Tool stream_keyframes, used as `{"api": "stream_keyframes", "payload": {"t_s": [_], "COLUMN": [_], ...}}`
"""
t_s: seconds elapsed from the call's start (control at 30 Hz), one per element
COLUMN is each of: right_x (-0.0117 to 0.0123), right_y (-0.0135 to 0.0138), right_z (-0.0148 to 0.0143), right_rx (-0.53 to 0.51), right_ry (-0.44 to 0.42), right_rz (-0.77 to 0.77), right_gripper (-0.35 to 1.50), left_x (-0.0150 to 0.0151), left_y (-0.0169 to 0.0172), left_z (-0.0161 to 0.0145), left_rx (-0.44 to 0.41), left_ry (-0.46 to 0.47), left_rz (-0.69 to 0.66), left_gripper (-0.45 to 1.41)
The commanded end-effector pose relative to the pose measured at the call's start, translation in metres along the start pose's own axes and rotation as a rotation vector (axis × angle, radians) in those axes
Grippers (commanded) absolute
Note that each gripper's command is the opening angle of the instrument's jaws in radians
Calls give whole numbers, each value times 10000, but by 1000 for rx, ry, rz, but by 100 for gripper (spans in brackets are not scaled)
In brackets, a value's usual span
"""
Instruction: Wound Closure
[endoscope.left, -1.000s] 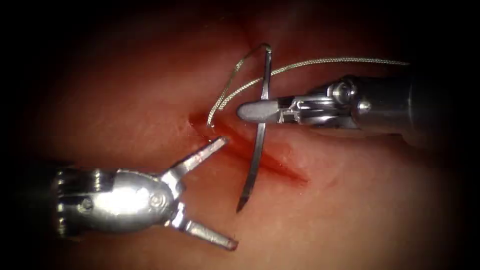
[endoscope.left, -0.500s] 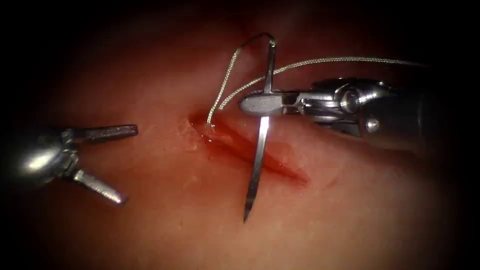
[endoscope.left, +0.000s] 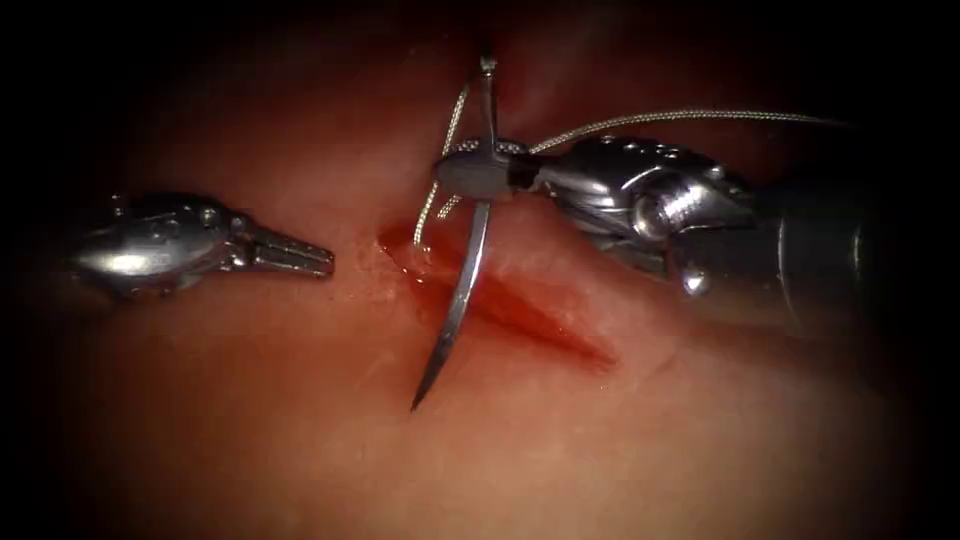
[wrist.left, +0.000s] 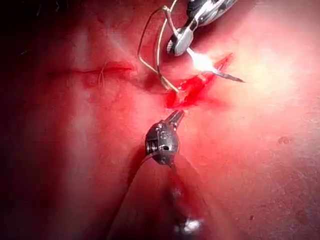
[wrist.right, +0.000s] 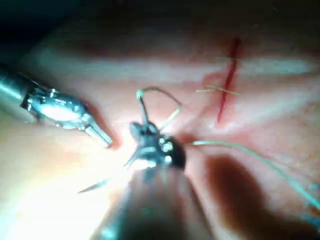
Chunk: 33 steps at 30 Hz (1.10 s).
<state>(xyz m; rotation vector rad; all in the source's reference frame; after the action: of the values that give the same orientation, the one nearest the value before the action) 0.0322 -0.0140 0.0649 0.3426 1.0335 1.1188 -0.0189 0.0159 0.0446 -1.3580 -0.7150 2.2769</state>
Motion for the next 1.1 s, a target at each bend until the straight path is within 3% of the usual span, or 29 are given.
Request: {"api": "stream_keyframes", "payload": {"t_s": [0.03, 0.33, 0.73, 1.1], "right_x": [-1, 0, 1, 0], "right_y": [3, 7, 7, 6], "right_z": [7, 5, 5, 6], "right_rx": [-15, -65, -69, -71], "right_ry": [4, 11, 15, 13], "right_rz": [-21, -119, -193, -264], "right_gripper": [-35, -35, -35, -35], "left_x": [0, 19, -9, -3], "left_y": [-5, -11, -19, -54], "left_z": [15, 53, 67, 81], "left_rx": [-8, -45, -64, -71], "left_ry": [1, 0, -95, -148], "left_rz": [3, 14, 2, 3], "left_gripper": [-13, -22, -23, -27]}}
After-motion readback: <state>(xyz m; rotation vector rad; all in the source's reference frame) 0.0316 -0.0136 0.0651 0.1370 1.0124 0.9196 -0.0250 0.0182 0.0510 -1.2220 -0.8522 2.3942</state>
